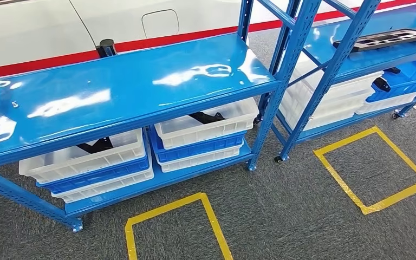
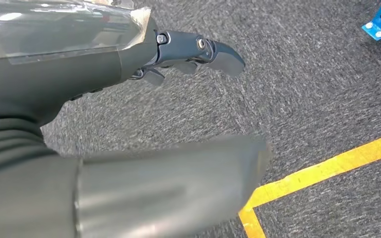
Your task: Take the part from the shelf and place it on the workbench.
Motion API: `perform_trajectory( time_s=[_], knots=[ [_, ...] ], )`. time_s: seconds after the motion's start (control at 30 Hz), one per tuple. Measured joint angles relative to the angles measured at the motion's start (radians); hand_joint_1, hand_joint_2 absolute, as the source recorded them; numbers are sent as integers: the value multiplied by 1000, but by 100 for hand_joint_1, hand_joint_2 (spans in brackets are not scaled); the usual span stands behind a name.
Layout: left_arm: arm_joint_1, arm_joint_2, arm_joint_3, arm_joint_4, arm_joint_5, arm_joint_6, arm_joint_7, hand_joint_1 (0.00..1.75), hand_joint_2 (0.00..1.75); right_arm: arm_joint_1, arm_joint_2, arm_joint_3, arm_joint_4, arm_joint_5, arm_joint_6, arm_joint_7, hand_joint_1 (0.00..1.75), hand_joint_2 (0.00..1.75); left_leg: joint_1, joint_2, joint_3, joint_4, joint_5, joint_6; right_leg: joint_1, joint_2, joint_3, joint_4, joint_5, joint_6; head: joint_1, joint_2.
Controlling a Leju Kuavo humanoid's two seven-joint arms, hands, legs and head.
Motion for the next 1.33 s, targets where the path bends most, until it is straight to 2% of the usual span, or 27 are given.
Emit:
perform_trajectory(
  time_s=[0.03,0.17,0.3,0.53,0.73,0.83,0.9,0.93,0.97,1.03,1.07,1.1,1.13,1.2,1.23,1.27,1.33],
  knots=[
    [0,0,0,-1,0,-1,1,0,0,-2,0,3,0,4,2,-6,0,175,-1,0,0,0,0,1,-1,0,3,-2,2,3,0,0],
    [-4,6,0,-3,-2,-1,20,0,0,-9,0,17,-1,20,6,-9,0,175,-2,0,-1,1,1,4,-2,0,6,-4,4,7,0,0],
    [-14,16,0,-3,-4,-1,22,0,0,-19,0,24,-2,24,6,-9,0,0,-2,0,-1,1,0,5,-2,0,6,-5,4,8,0,0],
    [-21,22,1,0,-7,0,14,0,0,-26,0,36,-4,11,12,-27,0,0,1,0,-1,2,0,5,-1,0,6,-5,4,8,-1,0],
    [-32,31,1,3,-22,0,19,0,0,-32,-1,39,-6,14,7,-17,0,0,0,-2,-2,3,1,6,-8,0,6,-6,7,13,-1,0],
    [-37,35,0,3,-27,0,22,0,0,-32,-1,39,-7,11,5,-15,0,0,-4,-1,-2,2,3,14,-12,1,6,-9,10,21,-1,0],
    [-41,35,0,3,-29,0,25,0,0,-32,-2,39,-8,10,5,-14,0,0,2,2,6,-12,14,26,-10,-10,-2,3,3,26,0,0],
    [-42,35,0,3,-30,0,26,0,0,-33,-3,39,-8,9,5,-14,0,0,6,4,10,-20,20,31,-7,-22,-16,31,-13,24,2,0],
    [-42,35,-1,3,-30,0,27,0,0,-34,-4,39,-9,9,5,-14,0,0,10,6,12,-26,25,35,-5,-36,-41,82,-38,20,5,0],
    [-41,35,0,5,-31,0,28,0,0,-36,-4,39,-10,8,6,-14,0,0,10,8,9,-27,28,36,-8,-53,-103,219,-94,15,9,0],
    [-41,35,0,6,-31,0,29,0,0,-37,-5,39,-10,8,6,-14,0,0,11,7,8,-27,28,35,-11,-55,-126,270,-109,18,9,0],
    [-41,35,0,7,-31,0,29,0,0,-36,-6,39,-10,7,7,-14,0,0,13,4,8,-27,28,33,-14,-57,-130,282,-109,26,9,0],
    [-41,35,0,9,-32,0,29,0,0,-36,-7,39,-10,7,8,-14,0,0,16,0,9,-26,28,29,-19,-57,-115,254,-93,37,10,0],
    [-41,35,-1,10,-32,0,29,0,0,-37,-9,39,-11,7,9,-14,0,0,21,-11,11,-23,24,15,-31,-49,-41,108,-40,62,11,0],
    [-42,36,-1,10,-32,0,29,0,0,-37,-9,39,-11,7,9,-14,0,0,22,-16,10,-21,21,5,-33,-42,-9,45,-21,66,14,0],
    [-42,37,-1,10,-32,1,30,0,0,-37,-8,39,-11,7,9,-14,0,0,21,-22,9,-19,20,-4,-34,-36,11,6,-10,64,14,0],
    [-43,38,-1,11,-32,1,30,0,0,-38,-8,39,-11,7,9,-14,0,0,20,-29,5,-19,21,-16,-29,-35,16,-3,-9,49,14,0]
  ],
)
